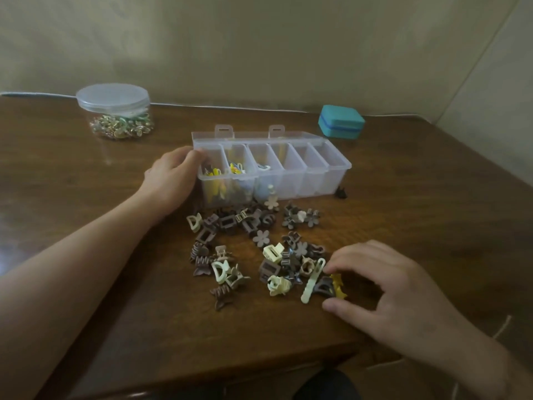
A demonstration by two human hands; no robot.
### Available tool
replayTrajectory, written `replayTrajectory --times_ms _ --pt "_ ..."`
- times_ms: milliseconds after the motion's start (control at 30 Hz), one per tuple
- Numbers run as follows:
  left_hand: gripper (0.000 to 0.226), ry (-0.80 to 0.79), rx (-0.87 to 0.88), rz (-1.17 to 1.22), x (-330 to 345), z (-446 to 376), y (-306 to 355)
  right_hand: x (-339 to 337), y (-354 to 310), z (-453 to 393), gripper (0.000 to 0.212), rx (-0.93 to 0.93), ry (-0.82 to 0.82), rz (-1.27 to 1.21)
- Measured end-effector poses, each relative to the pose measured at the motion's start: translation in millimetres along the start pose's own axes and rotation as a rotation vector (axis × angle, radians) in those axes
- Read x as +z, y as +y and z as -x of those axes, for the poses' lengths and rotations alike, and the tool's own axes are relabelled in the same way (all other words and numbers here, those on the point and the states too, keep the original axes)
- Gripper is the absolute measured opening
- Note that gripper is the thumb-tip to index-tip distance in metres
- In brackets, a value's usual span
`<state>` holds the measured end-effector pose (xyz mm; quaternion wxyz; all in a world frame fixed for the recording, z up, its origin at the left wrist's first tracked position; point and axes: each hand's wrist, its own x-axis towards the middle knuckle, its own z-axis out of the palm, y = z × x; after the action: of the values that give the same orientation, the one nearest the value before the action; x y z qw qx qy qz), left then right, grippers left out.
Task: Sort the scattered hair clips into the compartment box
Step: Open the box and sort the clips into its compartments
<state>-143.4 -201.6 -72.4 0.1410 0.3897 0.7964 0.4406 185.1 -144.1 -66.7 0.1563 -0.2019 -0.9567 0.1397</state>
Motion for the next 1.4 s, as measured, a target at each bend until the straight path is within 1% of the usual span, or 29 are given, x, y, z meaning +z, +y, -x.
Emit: replayTrajectory --times_ms 200,333,400,467,533,600,700,767,833,900,967,1100,1200,1233,1300,1400 --pt "0.049 -0.009 -0.011 0.013 -2 2 0 1 8 -2 0.04 -0.002 -0.05 -0.06" --pt "0.048 -0.006 -0.006 0.005 -2 0 -1 -8 16 -1 0.038 0.027 -0.07 -0.089" --pt "0.048 -0.002 0.002 0.002 -1 0 -1 -14 20 -2 0.044 0.053 -0.088 -0.097" --pt "0.049 -0.004 0.002 0.006 -1 -1 0 -21 24 -7 0.038 0.073 -0.093 -0.11" --pt "0.052 -0.002 0.003 0.008 -1 -1 0 -29 25 -25 0.03 0.102 -0.064 -0.151" --pt "0.054 0.004 0.003 0.007 -1 -1 0 -36 17 -57 0.031 0.112 0.006 -0.232" --pt "0.05 0.013 0.016 -0.01 -2 -1 -2 -33 -7 -127 0.017 0.041 0.157 -0.467" --pt "0.046 0.021 0.013 -0.01 -1 -1 -4 -20 -26 -175 0.012 -0.004 0.215 -0.565" --pt "0.047 0.03 0.019 -0.005 -1 -1 -4 2 -38 -211 0.006 -0.021 0.219 -0.501" --pt "0.048 0.039 0.035 -0.014 -1 -1 -5 26 -43 -231 0.003 -0.037 0.168 -0.327" --pt "0.048 0.033 0.042 -0.027 -1 -1 -5 38 -43 -234 0.005 -0.079 0.119 -0.155" --pt "0.051 0.031 0.03 -0.041 1 -3 -5 17 -42 -219 0.007 -0.16 0.189 -0.129" --pt "0.051 0.038 0.007 -0.047 3 -4 -3 -11 -38 -186 0.005 -0.198 0.188 -0.144" --pt "0.052 0.04 0.003 -0.049 3 -4 -3 -18 -39 -170 0.006 -0.209 0.154 -0.142" --pt "0.052 0.039 0.0 -0.04 3 -3 -3 -25 -38 -140 0.006 -0.218 0.036 -0.104" --pt "0.052 0.041 0.006 -0.02 3 -3 -4 -22 -37 -109 0.007 -0.159 -0.124 0.041"
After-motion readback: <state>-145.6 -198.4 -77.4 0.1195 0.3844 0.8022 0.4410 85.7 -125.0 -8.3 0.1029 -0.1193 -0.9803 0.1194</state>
